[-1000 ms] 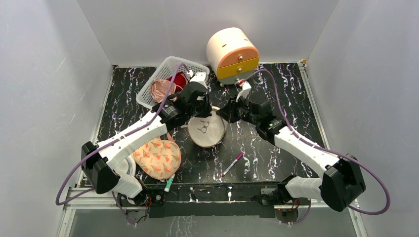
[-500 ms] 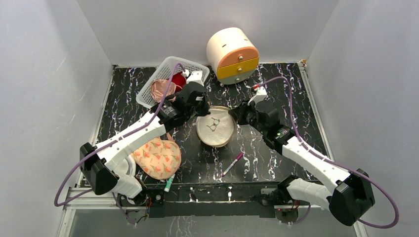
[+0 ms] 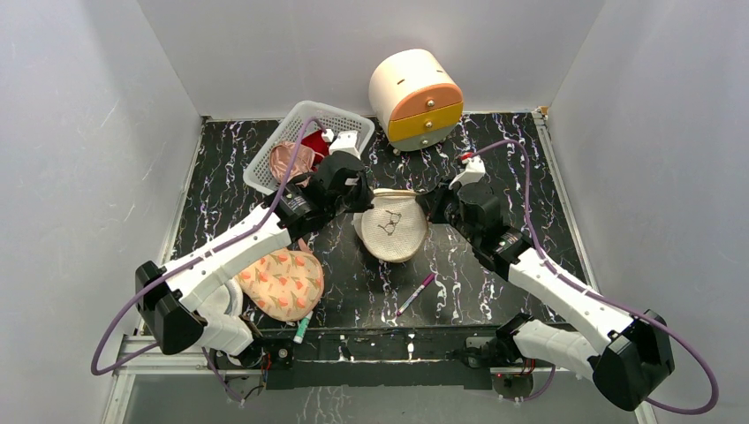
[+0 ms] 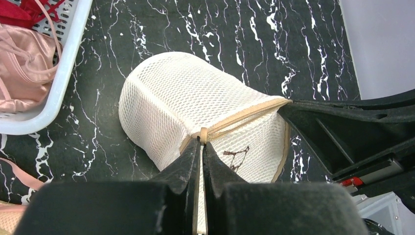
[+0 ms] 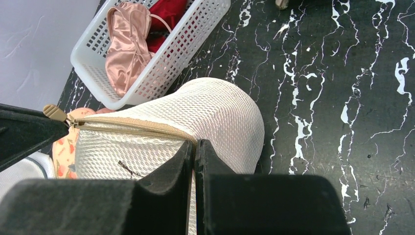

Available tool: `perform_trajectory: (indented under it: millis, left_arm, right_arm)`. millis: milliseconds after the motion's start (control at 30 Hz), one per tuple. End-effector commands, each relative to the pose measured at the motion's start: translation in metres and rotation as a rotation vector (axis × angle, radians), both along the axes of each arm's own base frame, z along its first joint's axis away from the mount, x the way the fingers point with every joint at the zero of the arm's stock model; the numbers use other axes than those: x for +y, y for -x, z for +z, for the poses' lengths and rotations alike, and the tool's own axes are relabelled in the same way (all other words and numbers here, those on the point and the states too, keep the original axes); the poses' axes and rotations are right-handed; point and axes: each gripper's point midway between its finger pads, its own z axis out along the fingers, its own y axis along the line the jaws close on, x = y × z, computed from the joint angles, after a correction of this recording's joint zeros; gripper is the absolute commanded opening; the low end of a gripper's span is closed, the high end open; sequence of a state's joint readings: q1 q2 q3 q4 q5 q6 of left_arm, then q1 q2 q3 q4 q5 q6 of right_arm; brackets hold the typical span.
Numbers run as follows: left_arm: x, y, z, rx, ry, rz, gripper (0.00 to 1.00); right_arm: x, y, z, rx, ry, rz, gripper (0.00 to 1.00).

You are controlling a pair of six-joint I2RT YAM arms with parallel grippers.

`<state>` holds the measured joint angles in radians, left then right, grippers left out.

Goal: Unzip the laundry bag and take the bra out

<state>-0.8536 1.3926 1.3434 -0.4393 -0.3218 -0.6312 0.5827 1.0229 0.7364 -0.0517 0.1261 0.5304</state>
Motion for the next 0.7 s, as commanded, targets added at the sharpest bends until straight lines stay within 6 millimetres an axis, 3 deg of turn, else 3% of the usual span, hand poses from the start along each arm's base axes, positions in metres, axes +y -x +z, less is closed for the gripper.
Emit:
perform_trajectory:
  millis: [0,267,333,467,600,667]
  left_arm:
    - [0.029,0.004,0.012,-0.034,-0.019,0.061,0.00]
    - [0.023,0.011,-0.004,0.024,-0.048,0.012,0.00]
    - [0.023,0.011,-0.005,0.030,-0.060,0.008,0.14]
    - [0.021,0.012,0.003,0.010,-0.050,-0.021,0.58]
    - [0.018,0.016,0.012,-0.030,-0.048,-0.086,0.91]
    - [0.013,0.018,0.012,-0.039,-0.062,-0.142,0.98]
  right_arm:
    - [-0.031,-0.015,0.002,-0.017,0.063,-0.154,0.00]
    - [0.000,-0.011,0.019,-0.069,0.053,0.030,0.00]
    - [0.004,-0.012,0.022,-0.075,0.056,0.054,0.00]
    - [0.011,-0.017,0.023,-0.027,0.081,0.077,0.00]
    - [0.017,-0.022,0.024,0.016,0.089,0.081,0.00]
    - [0.018,-0.027,0.023,0.051,0.103,0.068,0.00]
